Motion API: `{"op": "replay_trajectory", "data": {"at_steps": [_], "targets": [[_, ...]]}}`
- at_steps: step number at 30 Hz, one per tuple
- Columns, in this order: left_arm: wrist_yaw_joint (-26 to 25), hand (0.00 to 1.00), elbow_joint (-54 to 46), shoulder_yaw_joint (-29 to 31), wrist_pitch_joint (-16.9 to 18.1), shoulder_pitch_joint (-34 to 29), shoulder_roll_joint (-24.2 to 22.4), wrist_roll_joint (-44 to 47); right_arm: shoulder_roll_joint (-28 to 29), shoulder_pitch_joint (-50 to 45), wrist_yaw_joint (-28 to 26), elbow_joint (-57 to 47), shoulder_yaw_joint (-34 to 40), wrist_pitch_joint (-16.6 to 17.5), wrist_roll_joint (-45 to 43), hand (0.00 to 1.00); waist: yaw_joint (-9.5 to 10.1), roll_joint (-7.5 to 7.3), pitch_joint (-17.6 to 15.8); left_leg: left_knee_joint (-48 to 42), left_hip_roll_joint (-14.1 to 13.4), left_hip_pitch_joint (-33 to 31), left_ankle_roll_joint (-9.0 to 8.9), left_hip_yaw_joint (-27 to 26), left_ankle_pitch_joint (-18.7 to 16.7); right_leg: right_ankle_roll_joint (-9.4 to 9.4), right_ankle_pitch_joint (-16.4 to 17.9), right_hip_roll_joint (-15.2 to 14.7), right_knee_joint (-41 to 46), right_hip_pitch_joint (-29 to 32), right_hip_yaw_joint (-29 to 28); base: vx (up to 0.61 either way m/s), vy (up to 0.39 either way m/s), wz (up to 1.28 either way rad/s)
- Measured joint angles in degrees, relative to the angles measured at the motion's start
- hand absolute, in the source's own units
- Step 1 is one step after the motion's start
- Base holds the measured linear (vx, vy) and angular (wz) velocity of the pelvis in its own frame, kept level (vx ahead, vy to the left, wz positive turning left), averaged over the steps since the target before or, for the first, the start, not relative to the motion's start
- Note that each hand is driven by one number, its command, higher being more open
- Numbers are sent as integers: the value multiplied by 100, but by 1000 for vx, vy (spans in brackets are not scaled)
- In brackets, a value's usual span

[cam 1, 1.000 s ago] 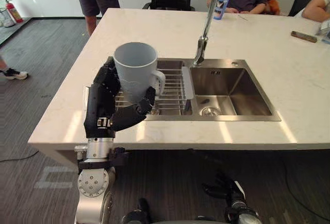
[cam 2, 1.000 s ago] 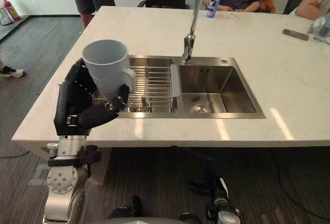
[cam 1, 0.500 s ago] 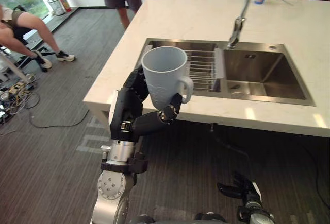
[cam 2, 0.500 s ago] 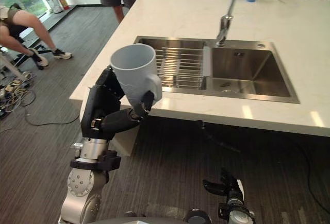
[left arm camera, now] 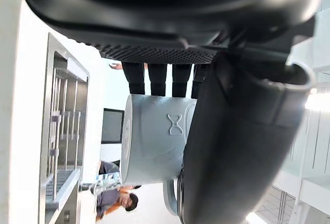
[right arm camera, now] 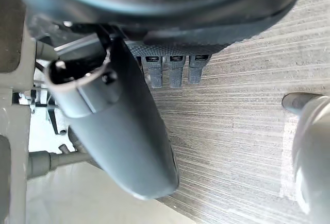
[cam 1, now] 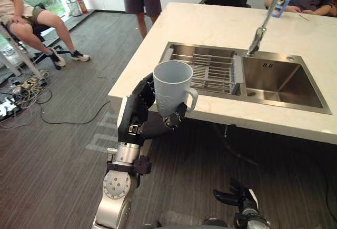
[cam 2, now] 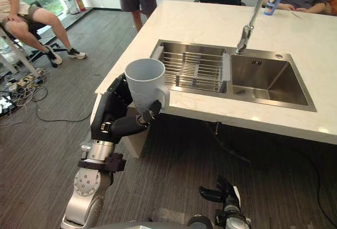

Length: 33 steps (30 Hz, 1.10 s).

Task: Walk over to the sink, pick up the cup, carry it to the dishwasher, place the cup inside the dishwasher, then close the dishwasher door

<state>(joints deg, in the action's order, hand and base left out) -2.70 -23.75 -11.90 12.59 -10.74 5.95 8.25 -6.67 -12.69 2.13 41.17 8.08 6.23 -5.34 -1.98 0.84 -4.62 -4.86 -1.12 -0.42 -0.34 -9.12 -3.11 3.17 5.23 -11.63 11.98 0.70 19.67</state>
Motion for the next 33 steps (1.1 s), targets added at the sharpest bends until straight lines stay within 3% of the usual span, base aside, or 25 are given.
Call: {"op": "replay_trajectory", "data": {"at_steps": [3,6,8,10,11,13,15,16,18,19,20,21,23,25,27,30,31,32,33], "targets": [[-56,30,0,337,-1,-206,-49,6,3,110,13,-13,-82,2,-2,90,93,-9,14,-21,-12,-155,-63,308,97,185,-119,72,-235,-155,336,-21,-75,54],[-117,30,-15,570,0,-348,-113,32,-8,220,37,-45,-78,6,-3,90,181,-29,12,-179,-57,-421,-77,466,35,223,-143,92,-307,-206,669,-11,-55,64],[-127,30,-21,681,0,-412,-192,149,-16,254,89,-187,-30,42,-6,90,158,-103,-35,-546,-596,-622,59,-998,-171,227,-143,30,-328,-285,1154,25,-26,105],[-135,30,-24,682,7,-412,-193,200,-93,350,169,-189,-6,49,-6,90,136,-78,-30,-1149,-1118,-805,222,-2198,-184,286,-89,21,-302,-360,1460,43,47,117],[-151,30,-24,682,9,-432,-193,208,-137,437,206,-199,-3,50,-6,90,137,-75,-38,-1350,-1117,-932,258,-2387,-206,323,-55,-32,-257,-384,1566,17,103,103],[-212,30,-26,695,12,-484,-169,290,-121,586,268,-238,-4,59,-5,90,131,-163,-86,-1329,-961,-1013,272,-2155,-234,318,3,-133,-243,-428,1521,-13,152,84],[-237,30,-30,737,12,-633,-169,315,-84,743,279,-239,-5,66,-4,90,174,-218,-132,-1444,-814,-1074,216,-2001,-439,343,148,-288,-68,-471,1574,-21,191,59],[-236,30,-38,791,11,-771,-195,363,-74,810,281,-241,-12,76,-3,90,215,-241,-146,-1570,-710,-1076,167,-1932,-666,326,358,-515,285,-458,1627,-6,193,53],[-229,30,-92,778,11,-921,-206,416,-96,824,278,-300,-68,75,4,90,217,-257,-172,-1730,-447,-1109,259,-1650,-878,99,527,-967,1183,-348,1577,18,183,77],[-228,30,-122,778,11,-924,-191,416,-89,819,273,-317,-111,74,6,90,211,-273,-195,-1754,-340,-1109,307,-1505,-922,-62,426,-1146,1795,-123,1258,91,187,104],[-228,30,-180,778,11,-923,-162,418,-82,809,268,-318,-220,69,13,90,157,-275,-224,-1750,-218,-1048,362,-1221,-950,-343,104,-1235,2550,206,688,122,182,120],[-229,30,-234,781,15,-921,-153,421,-54,801,257,-320,-274,69,55,90,104,-266,-242,-1750,-166,-1044,406,-980,-970,-251,108,-1191,2933,368,314,171,128,131],[-238,30,-274,802,32,-900,-130,427,-15,798,248,-388,-338,72,107,90,101,-227,-269,-1737,-121,-1045,435,-558,-982,-100,602,-827,2952,613,-180,184,93,114],[-255,30,-263,812,48,-881,-101,530,-13,785,246,-499,-405,75,117,90,95,-218,-275,-1706,53,-1034,440,-130,-936,-20,851,-504,2494,781,-553,203,63,119],[-307,30,-136,800,48,-798,-78,588,-16,680,249,-780,-408,75,119,90,76,-190,-296,-1707,253,-881,475,444,-915,80,953,-27,1803,901,-1363,261,-7,146],[-382,30,-23,816,49,-769,-55,648,-17,497,231,-1074,-464,76,130,90,126,-223,-276,-1715,375,-663,441,907,-934,112,944,140,1445,897,-1623,219,-112,144],[-382,30,-24,815,64,-804,-38,647,-16,451,215,-1175,-488,76,147,90,125,-297,-227,-1719,409,-628,359,1037,-981,149,703,126,1107,843,-1463,190,-222,150],[-381,30,-23,843,103,-831,19,648,-12,445,198,-1243,-556,77,167,90,179,-456,-144,-1750,468,-659,271,1105,-1038,163,87,106,614,804,-1280,225,-316,143],[-370,30,31,878,110,-861,1,658,-68,465,180,-1240,-620,81,227,90,268,-447,-110,-1807,409,-672,168,1239,-1102,346,122,148,454,688,-1242,184,-288,89]]}}
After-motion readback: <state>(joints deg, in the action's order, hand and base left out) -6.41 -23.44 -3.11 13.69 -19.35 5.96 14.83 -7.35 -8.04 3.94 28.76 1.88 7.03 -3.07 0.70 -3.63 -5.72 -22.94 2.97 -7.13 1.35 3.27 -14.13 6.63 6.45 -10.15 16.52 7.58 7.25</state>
